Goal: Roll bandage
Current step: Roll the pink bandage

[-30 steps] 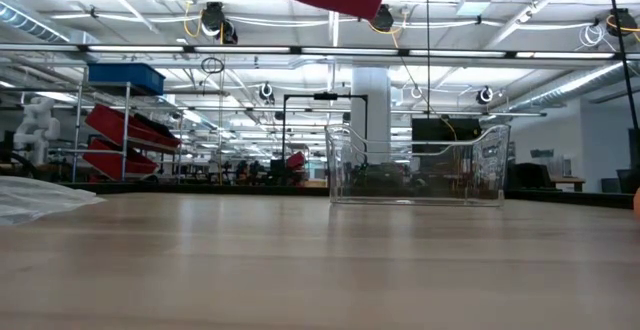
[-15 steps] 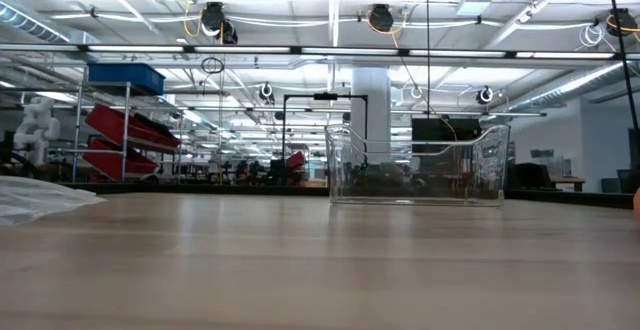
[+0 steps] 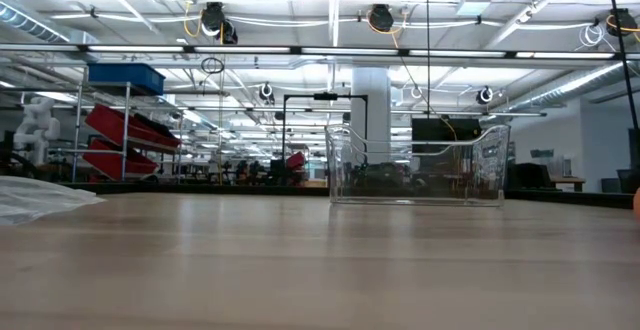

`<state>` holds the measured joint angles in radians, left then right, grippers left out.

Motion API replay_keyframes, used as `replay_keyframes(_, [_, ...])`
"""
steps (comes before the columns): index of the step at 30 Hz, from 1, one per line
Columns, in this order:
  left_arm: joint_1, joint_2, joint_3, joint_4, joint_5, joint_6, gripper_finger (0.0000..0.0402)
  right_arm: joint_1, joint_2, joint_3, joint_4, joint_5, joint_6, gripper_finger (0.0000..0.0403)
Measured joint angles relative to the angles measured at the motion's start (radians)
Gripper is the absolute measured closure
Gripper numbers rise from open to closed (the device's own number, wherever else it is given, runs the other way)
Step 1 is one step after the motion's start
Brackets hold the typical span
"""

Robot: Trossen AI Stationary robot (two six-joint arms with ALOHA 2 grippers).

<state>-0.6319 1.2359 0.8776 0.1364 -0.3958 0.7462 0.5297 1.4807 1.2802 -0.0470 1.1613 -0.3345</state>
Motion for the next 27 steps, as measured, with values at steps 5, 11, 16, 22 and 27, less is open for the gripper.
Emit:
replay_keyframes(5, [-0.02,0.0,0.0,0.044,0.073,0.047,0.0384,-0.021,0.001,-0.086,0.091,-0.089,0.07,0.0403])
replay_keyframes(11, [-0.047,-0.001,0.0,0.07,0.072,0.081,0.0384,-0.024,0.001,-0.213,0.228,-0.124,0.162,0.0403])
replay_keyframes(16, [-0.055,-0.001,0.0,0.103,-0.012,0.108,0.0384,-0.022,0.0,-0.306,0.283,-0.241,0.292,0.0403])
replay_keyframes(22, [-0.044,0.0,0.0,0.146,-0.021,0.105,0.0384,-0.024,0.023,-0.352,0.332,-0.327,0.353,0.0403])
replay_keyframes(27, [-0.025,0.0,0.0,0.164,-0.086,0.097,0.0384,-0.024,0.048,-0.351,0.367,-0.458,0.379,0.0403])
